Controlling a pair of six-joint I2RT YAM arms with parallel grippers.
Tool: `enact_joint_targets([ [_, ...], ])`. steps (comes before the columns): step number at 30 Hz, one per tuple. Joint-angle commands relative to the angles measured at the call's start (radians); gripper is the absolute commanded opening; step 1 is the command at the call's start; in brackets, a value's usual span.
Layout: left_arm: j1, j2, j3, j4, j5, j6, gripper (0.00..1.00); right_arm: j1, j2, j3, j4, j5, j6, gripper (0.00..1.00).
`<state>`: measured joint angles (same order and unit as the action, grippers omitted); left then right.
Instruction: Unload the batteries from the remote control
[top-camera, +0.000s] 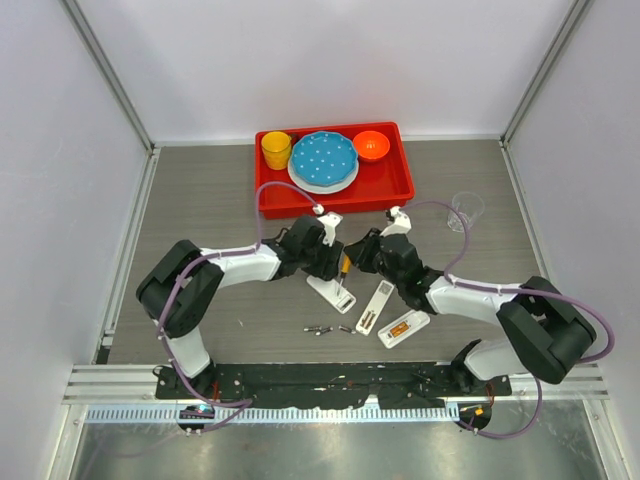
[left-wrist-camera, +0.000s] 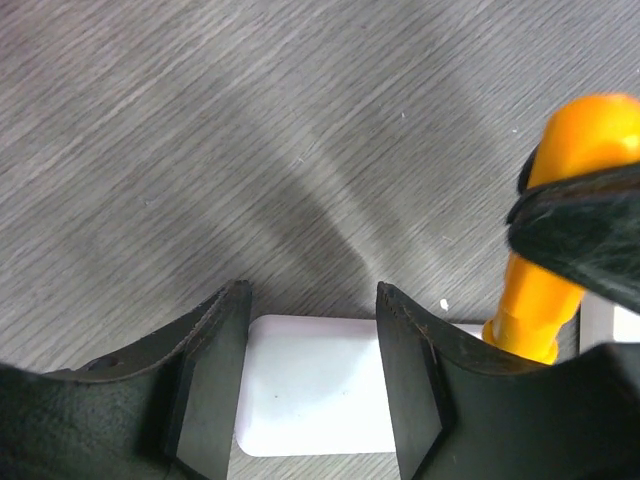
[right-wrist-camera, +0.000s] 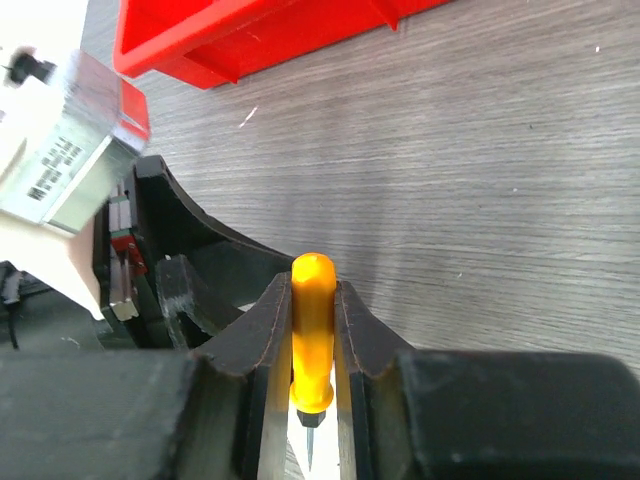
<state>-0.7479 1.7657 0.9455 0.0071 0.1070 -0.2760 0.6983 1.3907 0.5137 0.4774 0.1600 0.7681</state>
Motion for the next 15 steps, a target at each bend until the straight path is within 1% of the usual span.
enact_joint_targets([
  [1,-0.008,-0.053,-0.044,-0.121,0.028,-0.025,0.58,0.000,-0.084,0.031,-0.005,0.026,-0.030,0.02],
  [4,-0.008,-0.126,-0.045,-0.133,0.025,-0.068,0.64,0.000,-0.111,0.037,-0.039,0.039,-0.053,0.01],
  [5,-0.008,-0.184,-0.048,-0.143,0.014,-0.078,0.66,-0.002,-0.128,0.036,-0.046,0.041,-0.058,0.01],
  [7,-0.010,-0.239,-0.063,-0.177,-0.007,-0.116,0.68,-0.005,-0.147,0.031,-0.062,0.044,-0.066,0.01],
  [8,-0.010,-0.292,-0.071,-0.206,-0.019,-0.133,0.69,-0.008,-0.165,0.022,-0.066,0.047,-0.064,0.01],
  [12,-0.008,-0.425,-0.131,-0.260,-0.044,-0.218,0.72,-0.023,-0.202,-0.003,-0.082,0.046,-0.067,0.01],
  [15,-0.008,-0.497,-0.200,-0.243,0.009,-0.305,0.71,-0.042,-0.225,-0.020,-0.095,0.042,-0.070,0.01],
])
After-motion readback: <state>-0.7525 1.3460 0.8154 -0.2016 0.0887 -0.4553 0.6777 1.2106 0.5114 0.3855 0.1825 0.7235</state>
